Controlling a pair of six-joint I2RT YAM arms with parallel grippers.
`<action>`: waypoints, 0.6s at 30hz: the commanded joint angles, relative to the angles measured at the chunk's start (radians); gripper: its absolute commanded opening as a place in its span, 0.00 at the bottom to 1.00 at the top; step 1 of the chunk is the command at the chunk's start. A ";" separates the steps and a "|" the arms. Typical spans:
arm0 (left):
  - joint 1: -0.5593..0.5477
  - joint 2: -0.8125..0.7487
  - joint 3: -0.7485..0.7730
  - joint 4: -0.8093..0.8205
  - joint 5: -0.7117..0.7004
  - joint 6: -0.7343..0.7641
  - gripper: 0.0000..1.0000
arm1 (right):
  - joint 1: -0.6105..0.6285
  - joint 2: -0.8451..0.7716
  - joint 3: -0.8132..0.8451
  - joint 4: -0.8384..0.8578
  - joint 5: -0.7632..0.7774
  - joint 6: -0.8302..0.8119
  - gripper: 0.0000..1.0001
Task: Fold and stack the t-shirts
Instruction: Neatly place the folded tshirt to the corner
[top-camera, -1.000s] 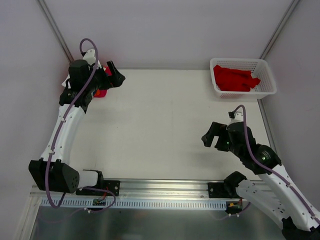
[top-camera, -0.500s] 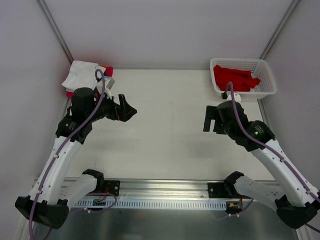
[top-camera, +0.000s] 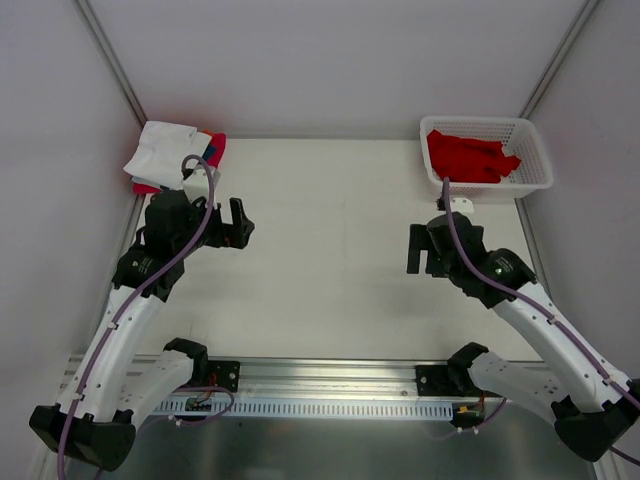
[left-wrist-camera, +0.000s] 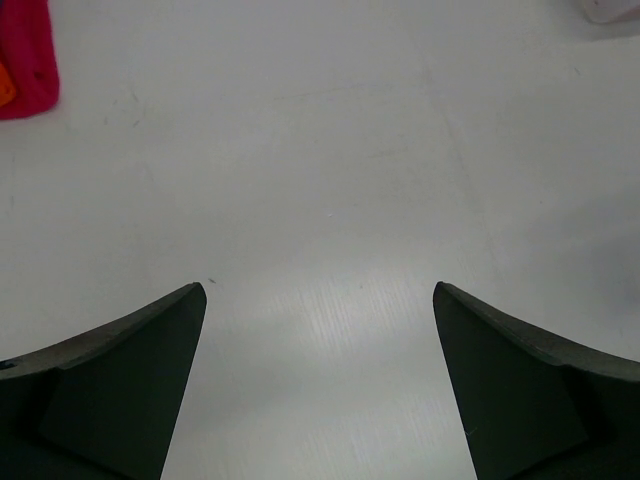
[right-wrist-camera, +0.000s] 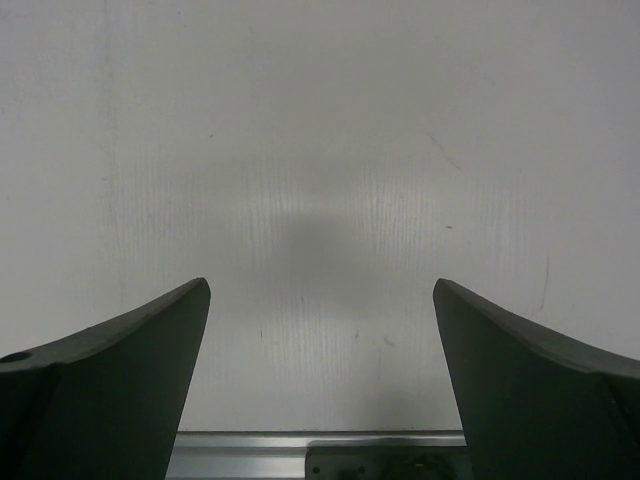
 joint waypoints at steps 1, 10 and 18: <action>-0.003 -0.034 -0.017 0.019 -0.137 -0.003 0.99 | 0.004 -0.057 -0.090 0.092 -0.087 0.008 1.00; -0.003 -0.072 -0.033 0.013 -0.224 -0.004 0.99 | 0.011 -0.057 -0.142 0.143 -0.121 0.032 1.00; -0.003 -0.098 -0.043 0.011 -0.227 -0.010 0.99 | 0.014 -0.073 -0.145 0.140 -0.118 0.032 1.00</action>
